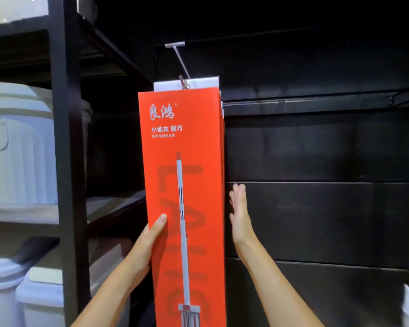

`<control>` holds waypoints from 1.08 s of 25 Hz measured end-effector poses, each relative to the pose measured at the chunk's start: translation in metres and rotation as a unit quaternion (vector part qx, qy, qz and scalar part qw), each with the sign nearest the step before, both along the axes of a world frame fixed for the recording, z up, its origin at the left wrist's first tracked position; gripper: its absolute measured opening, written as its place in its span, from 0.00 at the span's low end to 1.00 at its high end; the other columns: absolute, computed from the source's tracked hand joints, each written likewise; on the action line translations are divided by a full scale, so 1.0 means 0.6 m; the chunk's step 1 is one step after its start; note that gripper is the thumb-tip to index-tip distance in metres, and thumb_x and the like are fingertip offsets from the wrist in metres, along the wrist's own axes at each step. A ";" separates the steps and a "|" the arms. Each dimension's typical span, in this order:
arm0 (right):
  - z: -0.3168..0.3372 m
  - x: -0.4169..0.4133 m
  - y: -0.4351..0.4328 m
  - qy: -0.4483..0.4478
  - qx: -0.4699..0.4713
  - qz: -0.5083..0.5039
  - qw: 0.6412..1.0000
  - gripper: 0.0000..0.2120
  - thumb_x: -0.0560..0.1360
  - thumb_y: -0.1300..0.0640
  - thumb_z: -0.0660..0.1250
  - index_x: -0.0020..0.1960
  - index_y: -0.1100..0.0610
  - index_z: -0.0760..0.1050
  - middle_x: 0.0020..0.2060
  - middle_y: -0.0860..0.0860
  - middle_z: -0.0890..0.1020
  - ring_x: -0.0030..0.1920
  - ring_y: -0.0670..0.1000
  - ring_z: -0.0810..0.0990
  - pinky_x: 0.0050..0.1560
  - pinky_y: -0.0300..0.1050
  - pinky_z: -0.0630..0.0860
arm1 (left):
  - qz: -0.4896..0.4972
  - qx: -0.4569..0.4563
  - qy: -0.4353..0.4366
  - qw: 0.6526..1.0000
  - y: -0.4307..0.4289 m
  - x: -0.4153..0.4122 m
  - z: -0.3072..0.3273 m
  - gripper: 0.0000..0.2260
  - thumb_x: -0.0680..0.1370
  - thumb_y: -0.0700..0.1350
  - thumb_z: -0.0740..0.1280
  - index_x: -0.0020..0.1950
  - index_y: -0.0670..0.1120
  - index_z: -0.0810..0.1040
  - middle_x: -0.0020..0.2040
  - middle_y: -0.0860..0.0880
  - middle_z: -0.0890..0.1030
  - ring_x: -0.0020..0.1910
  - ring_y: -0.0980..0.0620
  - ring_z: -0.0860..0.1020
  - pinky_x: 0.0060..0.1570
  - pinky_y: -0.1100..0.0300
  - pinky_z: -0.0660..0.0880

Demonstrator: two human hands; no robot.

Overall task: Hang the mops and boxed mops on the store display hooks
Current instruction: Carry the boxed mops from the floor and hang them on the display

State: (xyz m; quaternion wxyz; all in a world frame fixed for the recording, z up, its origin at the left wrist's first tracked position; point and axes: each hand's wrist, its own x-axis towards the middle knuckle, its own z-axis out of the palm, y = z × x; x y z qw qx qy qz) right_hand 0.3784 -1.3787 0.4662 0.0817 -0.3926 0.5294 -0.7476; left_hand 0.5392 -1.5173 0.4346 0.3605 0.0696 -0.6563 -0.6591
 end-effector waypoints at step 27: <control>-0.101 -0.021 0.020 0.065 0.159 -0.063 0.983 0.30 0.83 0.35 0.55 0.81 0.46 0.60 0.77 0.46 0.68 0.74 0.45 0.68 0.74 0.48 0.66 | 0.174 -0.113 0.065 0.976 0.012 0.015 -0.039 0.29 0.76 0.63 0.73 0.75 0.56 0.72 0.68 0.54 0.82 0.67 0.53 0.81 0.63 0.52 0.79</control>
